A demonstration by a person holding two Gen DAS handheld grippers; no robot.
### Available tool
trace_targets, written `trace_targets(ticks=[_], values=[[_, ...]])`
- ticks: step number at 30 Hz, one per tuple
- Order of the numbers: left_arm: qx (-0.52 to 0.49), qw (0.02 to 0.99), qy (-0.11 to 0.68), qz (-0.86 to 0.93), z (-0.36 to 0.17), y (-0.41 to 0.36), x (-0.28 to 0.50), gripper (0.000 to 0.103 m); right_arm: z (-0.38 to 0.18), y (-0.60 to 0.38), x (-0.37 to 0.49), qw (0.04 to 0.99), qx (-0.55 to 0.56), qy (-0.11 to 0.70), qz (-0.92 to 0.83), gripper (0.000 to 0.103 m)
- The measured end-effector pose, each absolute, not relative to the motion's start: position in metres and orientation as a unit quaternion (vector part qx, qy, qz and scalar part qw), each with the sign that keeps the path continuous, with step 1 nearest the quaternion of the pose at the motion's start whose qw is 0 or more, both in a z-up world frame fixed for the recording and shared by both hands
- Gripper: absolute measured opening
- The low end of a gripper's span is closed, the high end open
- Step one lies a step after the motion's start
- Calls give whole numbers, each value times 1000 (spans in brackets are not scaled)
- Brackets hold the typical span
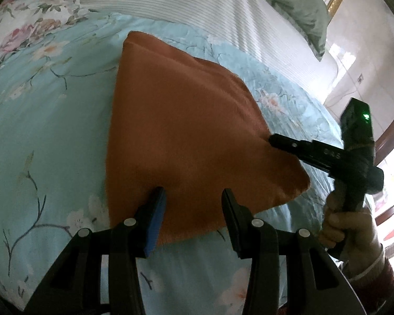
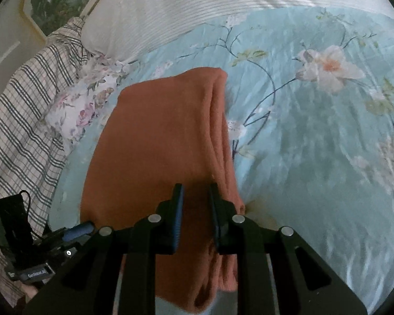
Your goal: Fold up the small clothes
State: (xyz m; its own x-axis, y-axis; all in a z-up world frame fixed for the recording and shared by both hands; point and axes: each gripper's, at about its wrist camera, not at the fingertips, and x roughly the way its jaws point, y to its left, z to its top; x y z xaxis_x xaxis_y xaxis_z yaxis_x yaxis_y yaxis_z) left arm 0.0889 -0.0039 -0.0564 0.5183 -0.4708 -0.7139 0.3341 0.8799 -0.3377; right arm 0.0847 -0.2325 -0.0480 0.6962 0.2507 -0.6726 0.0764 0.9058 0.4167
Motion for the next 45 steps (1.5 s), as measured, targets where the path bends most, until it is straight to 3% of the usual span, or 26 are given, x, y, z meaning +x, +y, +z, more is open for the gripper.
trace_targets(ticks=[3,6,7,18,26,28,30,45], values=[[-74,869,432,-228,-58,-4,85,45,-45,-232,67,901,200,383,42,22],[-68,870,433,-224,-61,-5,83,47,-57,-234,56,896,187,401,24,38],[-67,871,434,-222,-61,-5,83,47,-65,-237,53,892,193,408,18,39],[-61,879,427,-204,-51,-1,62,52,-46,-224,33,904,181,386,27,39],[-77,887,425,-165,-45,25,43,76,-37,-221,14,906,181,381,27,40],[-80,891,422,-145,-44,36,38,81,-35,-221,11,906,181,382,27,51],[-84,894,422,-127,-45,46,33,81,-32,-218,3,908,179,377,26,60],[-38,888,450,-86,-47,57,7,83,-30,-186,-25,907,138,393,52,70]])
